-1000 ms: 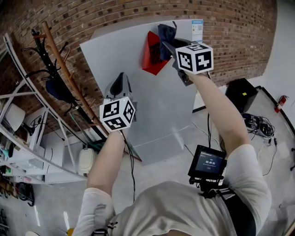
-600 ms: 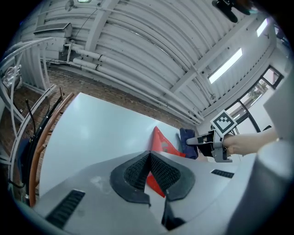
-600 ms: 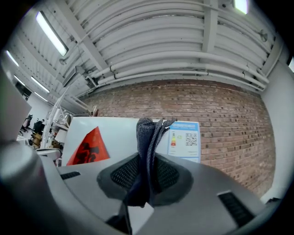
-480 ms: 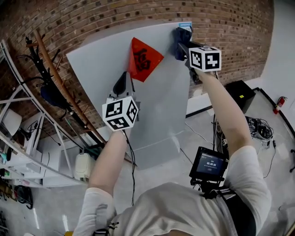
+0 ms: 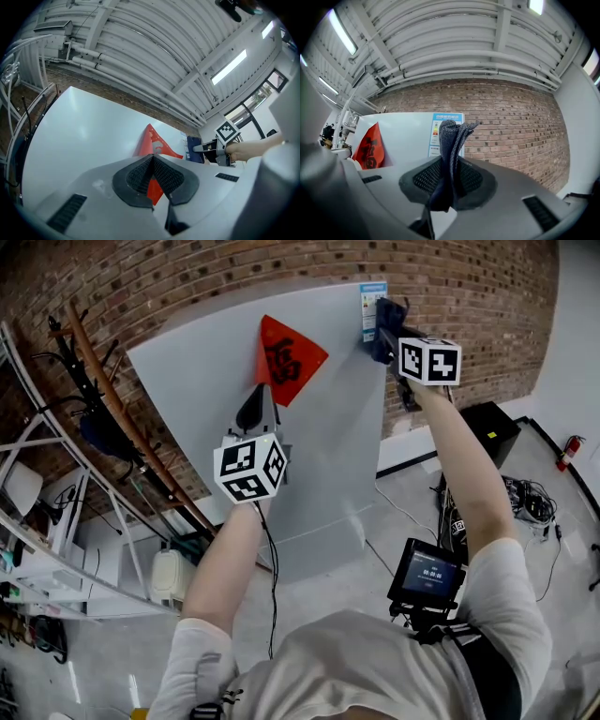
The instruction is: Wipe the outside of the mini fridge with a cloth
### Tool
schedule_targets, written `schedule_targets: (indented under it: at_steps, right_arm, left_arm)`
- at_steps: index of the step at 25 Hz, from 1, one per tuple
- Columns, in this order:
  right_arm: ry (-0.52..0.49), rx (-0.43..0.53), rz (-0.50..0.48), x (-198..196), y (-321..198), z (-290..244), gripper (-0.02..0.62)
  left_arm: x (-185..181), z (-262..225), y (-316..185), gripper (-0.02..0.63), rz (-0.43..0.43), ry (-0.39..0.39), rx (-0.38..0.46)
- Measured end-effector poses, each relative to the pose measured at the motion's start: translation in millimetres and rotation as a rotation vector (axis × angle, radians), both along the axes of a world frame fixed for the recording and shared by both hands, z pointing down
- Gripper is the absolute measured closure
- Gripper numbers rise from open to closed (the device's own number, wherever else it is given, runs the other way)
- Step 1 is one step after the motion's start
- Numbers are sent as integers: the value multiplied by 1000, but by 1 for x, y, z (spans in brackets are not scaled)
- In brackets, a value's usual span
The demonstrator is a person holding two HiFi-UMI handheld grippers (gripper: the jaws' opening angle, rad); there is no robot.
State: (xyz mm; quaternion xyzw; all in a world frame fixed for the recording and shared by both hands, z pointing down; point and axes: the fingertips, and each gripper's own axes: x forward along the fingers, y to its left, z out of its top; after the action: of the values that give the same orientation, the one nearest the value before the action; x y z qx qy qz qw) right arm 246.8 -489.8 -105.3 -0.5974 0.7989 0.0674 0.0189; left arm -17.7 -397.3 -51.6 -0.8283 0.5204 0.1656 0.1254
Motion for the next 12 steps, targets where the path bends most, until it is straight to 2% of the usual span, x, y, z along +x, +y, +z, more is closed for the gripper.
schedule_targets:
  at_steps: [5, 12]
  right_arm:
    - [19, 16, -64, -42, 31, 2, 515]
    - [131, 29, -262, -170, 86, 30, 515]
  left_arm:
    - [-19, 4, 5, 606, -4, 13, -9]
    - [-70, 16, 18, 606, -48, 39, -50]
